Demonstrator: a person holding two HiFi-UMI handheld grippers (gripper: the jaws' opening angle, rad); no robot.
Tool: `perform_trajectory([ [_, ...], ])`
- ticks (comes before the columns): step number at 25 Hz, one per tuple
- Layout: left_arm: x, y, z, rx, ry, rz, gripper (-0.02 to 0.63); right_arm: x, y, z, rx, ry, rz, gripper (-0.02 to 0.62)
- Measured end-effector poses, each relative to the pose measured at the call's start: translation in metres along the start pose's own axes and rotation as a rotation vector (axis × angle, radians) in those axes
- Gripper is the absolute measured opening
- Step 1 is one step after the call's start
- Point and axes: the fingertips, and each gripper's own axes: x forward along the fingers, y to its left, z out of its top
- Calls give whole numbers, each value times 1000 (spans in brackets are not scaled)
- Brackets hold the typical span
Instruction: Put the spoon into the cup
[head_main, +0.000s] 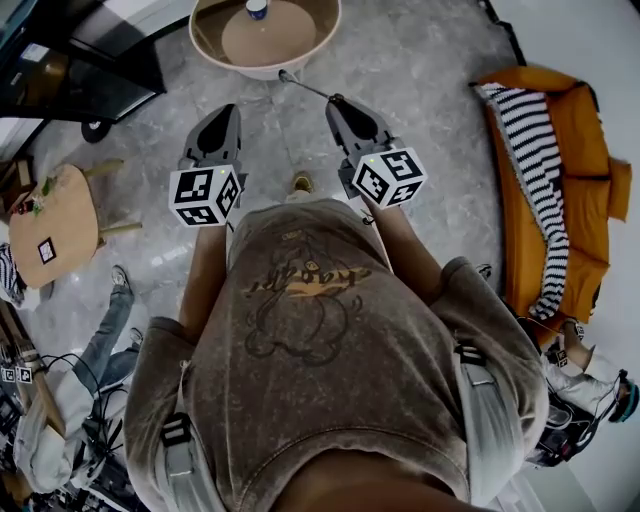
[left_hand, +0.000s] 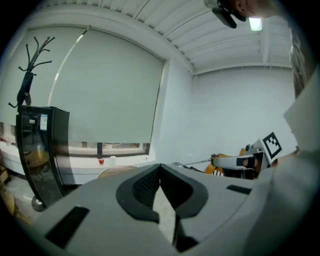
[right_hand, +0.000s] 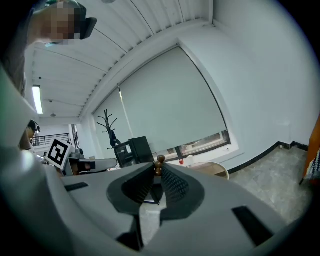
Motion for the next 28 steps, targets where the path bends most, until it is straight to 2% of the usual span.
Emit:
perform_trajectory([
  [10,36,18,13,-10,-7,32,18,40,-29,6,11,36,35,57],
  [16,47,-4,21,3,-13,7,18,27,-43,13,14,28,21,57],
  [22,102,60,31,-17,-4,9,18,109,-63,21,18,45,21,57],
  [28,133,90,33,-34,12,-3,18,149,-76,26,27,59,3,57],
])
